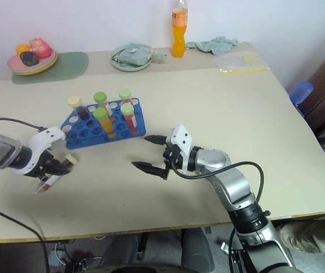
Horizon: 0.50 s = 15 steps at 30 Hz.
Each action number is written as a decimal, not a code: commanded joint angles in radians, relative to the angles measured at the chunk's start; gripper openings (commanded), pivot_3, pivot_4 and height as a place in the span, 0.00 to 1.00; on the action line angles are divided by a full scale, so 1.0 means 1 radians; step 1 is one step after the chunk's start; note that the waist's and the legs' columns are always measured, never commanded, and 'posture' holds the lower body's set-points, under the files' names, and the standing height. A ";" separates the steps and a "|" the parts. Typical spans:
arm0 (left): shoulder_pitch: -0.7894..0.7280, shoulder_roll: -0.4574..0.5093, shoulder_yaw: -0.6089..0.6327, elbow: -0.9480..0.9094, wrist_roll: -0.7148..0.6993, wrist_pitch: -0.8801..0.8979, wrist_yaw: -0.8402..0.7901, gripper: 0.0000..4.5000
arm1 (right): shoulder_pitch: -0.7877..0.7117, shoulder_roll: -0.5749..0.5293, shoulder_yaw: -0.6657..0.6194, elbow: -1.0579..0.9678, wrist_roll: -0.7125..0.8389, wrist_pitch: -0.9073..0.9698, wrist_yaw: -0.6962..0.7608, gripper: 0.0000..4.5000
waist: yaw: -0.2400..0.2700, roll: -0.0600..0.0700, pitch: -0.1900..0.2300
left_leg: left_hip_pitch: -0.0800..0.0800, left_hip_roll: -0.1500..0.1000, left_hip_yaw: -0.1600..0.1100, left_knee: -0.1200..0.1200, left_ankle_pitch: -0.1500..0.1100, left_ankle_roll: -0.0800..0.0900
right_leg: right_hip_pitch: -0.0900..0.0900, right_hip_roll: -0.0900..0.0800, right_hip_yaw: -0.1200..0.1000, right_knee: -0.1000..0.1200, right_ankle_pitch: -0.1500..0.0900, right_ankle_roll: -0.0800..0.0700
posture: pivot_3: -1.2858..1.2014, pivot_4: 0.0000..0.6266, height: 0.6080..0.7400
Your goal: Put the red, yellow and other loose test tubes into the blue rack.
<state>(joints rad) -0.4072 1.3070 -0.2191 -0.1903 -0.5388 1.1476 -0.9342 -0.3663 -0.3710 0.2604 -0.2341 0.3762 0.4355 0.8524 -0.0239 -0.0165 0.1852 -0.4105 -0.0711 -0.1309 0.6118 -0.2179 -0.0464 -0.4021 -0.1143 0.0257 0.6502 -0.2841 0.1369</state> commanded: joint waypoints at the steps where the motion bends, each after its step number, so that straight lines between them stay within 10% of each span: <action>1: 0.214 -0.189 0.455 -0.114 0.003 -0.358 0.056 0.24 | -0.004 0.005 -0.012 -0.033 0.020 -0.010 0.014 1.00 | 0.003 0.004 0.000 | 0.000 0.000 0.000 0.000 0.000 0.000 | -0.001 0.000 0.000 0.000 0.000 0.000 | 0.52 0.24 1.00; 7: 0.299 -0.698 0.777 -0.341 -0.063 -0.492 0.471 0.24 | 0.001 -0.004 -0.018 -0.033 0.026 -0.002 0.032 1.00 | 0.014 -0.002 -0.001 | -0.001 0.000 -0.003 0.002 0.000 0.000 | 0.002 -0.004 -0.002 -0.002 0.001 0.000 | 0.52 0.24 1.00; 15: 0.330 -1.021 0.525 -0.398 0.349 -0.805 0.838 0.24 | -0.028 0.008 -0.008 -0.006 0.019 -0.003 0.055 1.00 | 0.013 -0.004 -0.003 | 0.001 -0.003 0.000 0.003 0.000 0.000 | 0.005 -0.003 -0.003 -0.001 0.001 0.000 | 0.52 0.24 1.00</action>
<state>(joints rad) -0.0738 0.2880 0.3217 -0.5655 -0.2455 0.4116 -0.1349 -0.3727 -0.3711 0.2592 -0.2278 0.3791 0.4419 0.9000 -0.0104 -0.0206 0.1826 -0.4094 -0.0743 -0.1312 0.6145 -0.2181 -0.0462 -0.3974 -0.1175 0.0233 0.6490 -0.2834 0.1372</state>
